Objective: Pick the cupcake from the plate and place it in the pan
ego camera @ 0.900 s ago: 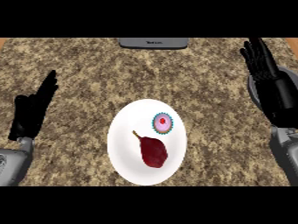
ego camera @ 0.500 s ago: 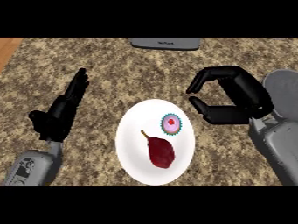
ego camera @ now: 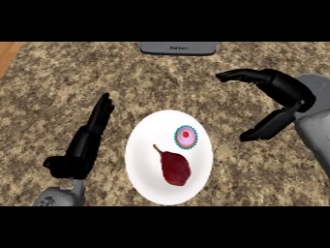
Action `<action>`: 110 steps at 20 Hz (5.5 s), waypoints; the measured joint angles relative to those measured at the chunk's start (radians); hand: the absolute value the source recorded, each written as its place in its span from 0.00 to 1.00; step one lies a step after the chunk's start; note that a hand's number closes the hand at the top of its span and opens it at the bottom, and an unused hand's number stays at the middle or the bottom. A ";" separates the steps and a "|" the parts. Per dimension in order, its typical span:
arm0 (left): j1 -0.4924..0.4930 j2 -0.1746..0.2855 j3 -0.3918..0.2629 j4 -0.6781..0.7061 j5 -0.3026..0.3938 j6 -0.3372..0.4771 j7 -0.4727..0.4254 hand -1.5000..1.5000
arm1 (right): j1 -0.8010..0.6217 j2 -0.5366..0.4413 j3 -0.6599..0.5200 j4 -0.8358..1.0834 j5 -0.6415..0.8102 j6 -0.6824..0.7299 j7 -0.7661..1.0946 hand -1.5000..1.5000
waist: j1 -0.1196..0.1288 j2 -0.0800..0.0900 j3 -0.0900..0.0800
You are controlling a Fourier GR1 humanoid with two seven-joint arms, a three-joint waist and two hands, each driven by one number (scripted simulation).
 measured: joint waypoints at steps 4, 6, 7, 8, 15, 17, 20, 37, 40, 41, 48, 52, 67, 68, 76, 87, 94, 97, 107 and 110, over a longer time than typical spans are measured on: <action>0.033 -0.002 -0.003 -0.026 0.000 -0.008 -0.005 0.50 | -0.103 -0.003 0.025 0.034 0.080 0.043 0.011 0.00 | -0.006 -0.004 0.000; 0.031 0.007 0.014 -0.021 0.014 -0.027 -0.011 0.50 | -0.148 0.010 0.053 0.047 0.133 0.050 0.023 0.00 | -0.008 -0.005 -0.001; 0.034 0.004 0.014 -0.007 0.013 -0.031 -0.025 0.50 | -0.172 0.013 0.064 0.058 0.157 0.058 0.025 0.00 | -0.009 -0.004 -0.001; 0.036 0.003 0.015 -0.008 0.014 -0.033 -0.023 0.50 | -0.181 0.015 0.084 0.055 0.184 0.065 0.031 0.00 | -0.011 -0.005 -0.001; 0.039 -0.014 0.007 -0.013 -0.007 -0.019 -0.017 0.50 | -0.278 0.080 0.242 0.067 0.393 0.075 0.121 0.00 | -0.011 -0.007 -0.001; 0.038 -0.016 0.010 -0.027 -0.007 -0.015 -0.006 0.50 | -0.287 0.095 0.295 0.061 0.457 0.076 0.134 0.00 | -0.012 -0.007 -0.001; 0.055 -0.009 0.014 -0.032 -0.010 -0.023 -0.014 0.50 | -0.274 0.108 0.360 0.049 0.548 0.068 0.133 0.00 | -0.017 -0.008 -0.001; 0.070 -0.038 0.058 -0.043 -0.040 -0.059 -0.005 0.50 | -0.179 0.257 0.333 0.120 0.889 0.056 0.139 0.00 | -0.026 -0.008 -0.001; 0.071 -0.044 0.063 -0.033 -0.044 -0.072 -0.015 0.50 | -0.176 0.297 0.303 0.159 0.917 0.046 0.133 0.00 | -0.025 -0.008 -0.001; 0.079 -0.052 0.057 -0.042 -0.050 -0.068 -0.013 0.50 | -0.173 0.308 0.293 0.173 0.930 0.040 0.126 0.00 | -0.025 -0.008 -0.001; 0.071 -0.051 0.090 -0.039 -0.055 -0.093 -0.005 0.50 | -0.162 0.378 0.249 0.264 1.025 0.004 0.093 0.00 | -0.024 -0.007 -0.001; 0.063 -0.063 0.088 -0.060 -0.069 -0.089 0.026 0.50 | -0.173 0.420 0.232 0.360 1.084 -0.041 0.079 0.00 | -0.023 -0.007 -0.001; 0.055 -0.090 0.107 -0.043 -0.092 -0.104 0.016 0.50 | -0.205 0.455 0.226 0.480 1.265 -0.205 -0.090 1.00 | -0.022 -0.014 0.000; 0.059 -0.092 0.104 -0.047 -0.094 -0.105 0.018 0.50 | -0.207 0.457 0.215 0.492 1.272 -0.229 -0.099 1.00 | -0.022 -0.013 0.000; 0.069 -0.086 0.130 -0.054 -0.091 -0.098 0.033 0.50 | -0.186 0.431 -0.022 0.488 1.206 -0.374 0.190 1.00 | -0.065 -0.018 -0.001; 0.106 -0.077 0.139 -0.057 -0.085 -0.104 0.016 0.50 | -0.209 0.445 -0.247 0.331 1.289 -0.777 0.952 1.00 | -0.080 -0.030 -0.003; 0.092 -0.087 0.130 -0.057 -0.088 -0.111 0.009 0.50 | -0.143 0.481 -0.241 0.097 1.394 -0.886 1.262 1.00 | -0.058 -0.021 -0.002; 0.102 -0.085 0.124 -0.075 -0.090 -0.118 0.012 0.50 | -0.096 0.464 -0.276 0.031 1.392 -0.919 1.293 1.00 | -0.047 -0.016 -0.001; 0.087 -0.091 0.127 -0.062 -0.102 -0.126 0.014 0.50 | 0.052 0.297 -0.407 0.020 1.358 -1.075 1.177 1.00 | -0.032 -0.008 0.000; 0.089 -0.101 0.119 -0.056 -0.106 -0.128 0.006 0.50 | 0.070 0.229 -0.449 0.076 1.368 -1.131 1.136 1.00 | -0.029 -0.006 0.000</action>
